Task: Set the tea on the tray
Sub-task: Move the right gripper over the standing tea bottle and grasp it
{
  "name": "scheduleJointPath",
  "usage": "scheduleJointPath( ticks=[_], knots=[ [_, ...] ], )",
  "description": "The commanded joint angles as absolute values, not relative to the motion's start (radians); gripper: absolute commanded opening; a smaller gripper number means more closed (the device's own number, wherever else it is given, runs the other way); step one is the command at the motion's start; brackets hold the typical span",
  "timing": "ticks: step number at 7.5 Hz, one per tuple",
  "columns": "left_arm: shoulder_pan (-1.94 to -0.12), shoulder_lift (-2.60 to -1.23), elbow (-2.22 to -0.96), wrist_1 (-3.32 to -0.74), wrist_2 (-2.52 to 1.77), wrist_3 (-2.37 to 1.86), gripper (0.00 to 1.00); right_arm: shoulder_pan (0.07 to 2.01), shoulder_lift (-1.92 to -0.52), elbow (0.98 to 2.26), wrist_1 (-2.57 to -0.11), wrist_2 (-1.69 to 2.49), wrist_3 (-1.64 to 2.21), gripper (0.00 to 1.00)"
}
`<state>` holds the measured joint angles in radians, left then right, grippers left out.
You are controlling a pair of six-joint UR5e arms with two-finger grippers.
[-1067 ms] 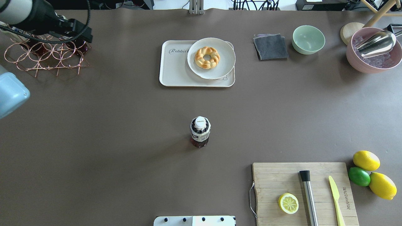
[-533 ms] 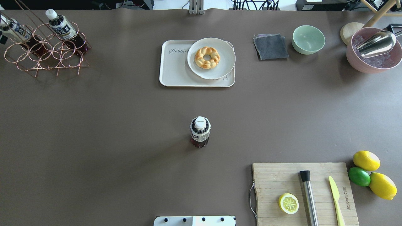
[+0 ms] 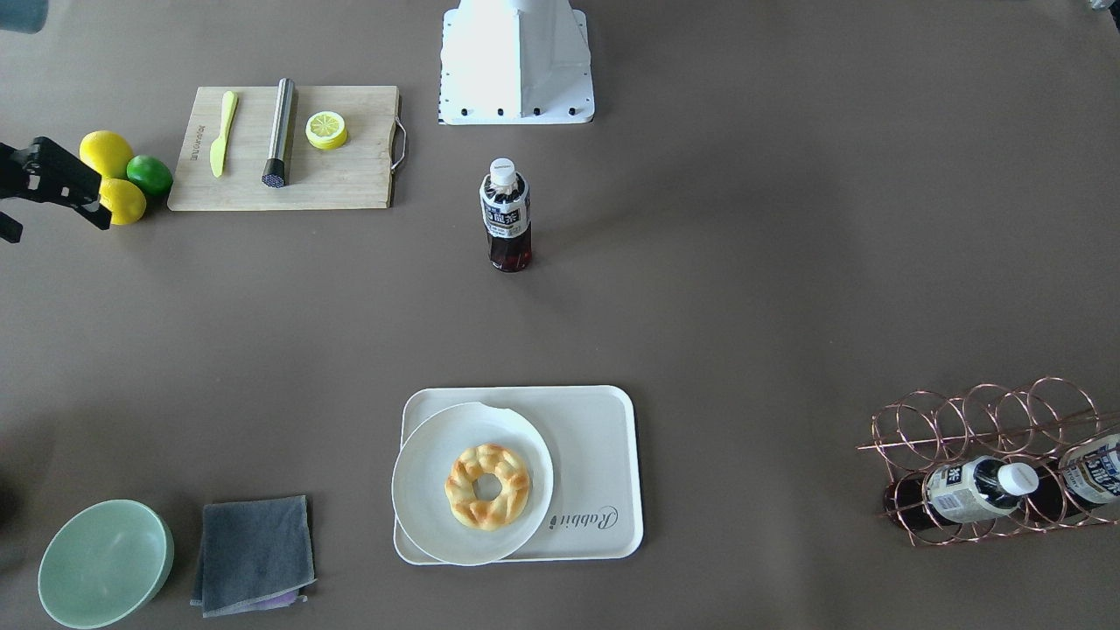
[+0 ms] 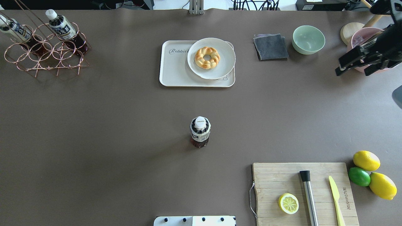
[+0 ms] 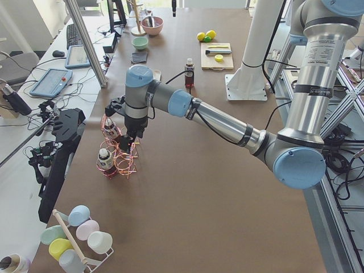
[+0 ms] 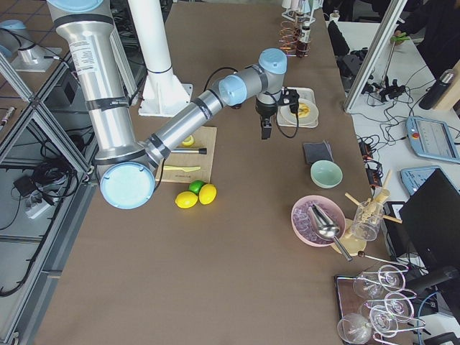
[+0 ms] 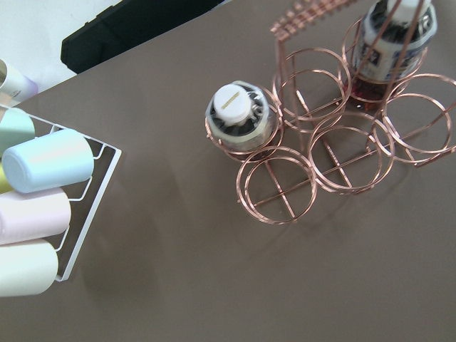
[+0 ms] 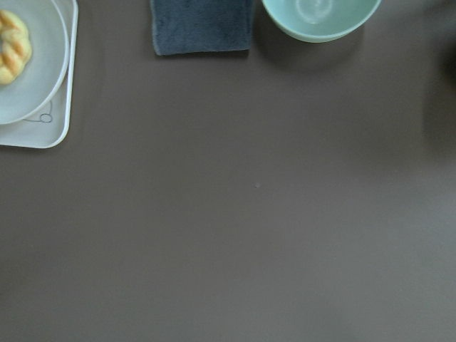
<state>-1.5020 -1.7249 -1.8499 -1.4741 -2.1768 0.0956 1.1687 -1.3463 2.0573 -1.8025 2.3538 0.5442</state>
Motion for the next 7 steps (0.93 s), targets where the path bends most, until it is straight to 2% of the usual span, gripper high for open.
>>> scheduleJointPath(
  ticks=[1,4,7],
  knots=[
    [-1.548,-1.649,-1.821,-1.471,-2.18,0.16,0.98,0.901,-1.189,2.091,-1.81,2.24,0.83,1.0],
    [-1.555,-1.606,-1.813,-1.485,-2.18,0.161,0.98,0.703,-0.986,2.086,-1.853,2.067,1.174,1.0],
    [-1.565,-1.579,-1.813,-1.488,-2.181,0.161,0.98,0.539,-0.783,2.04,-2.029,1.925,1.295,1.0]
  ],
)
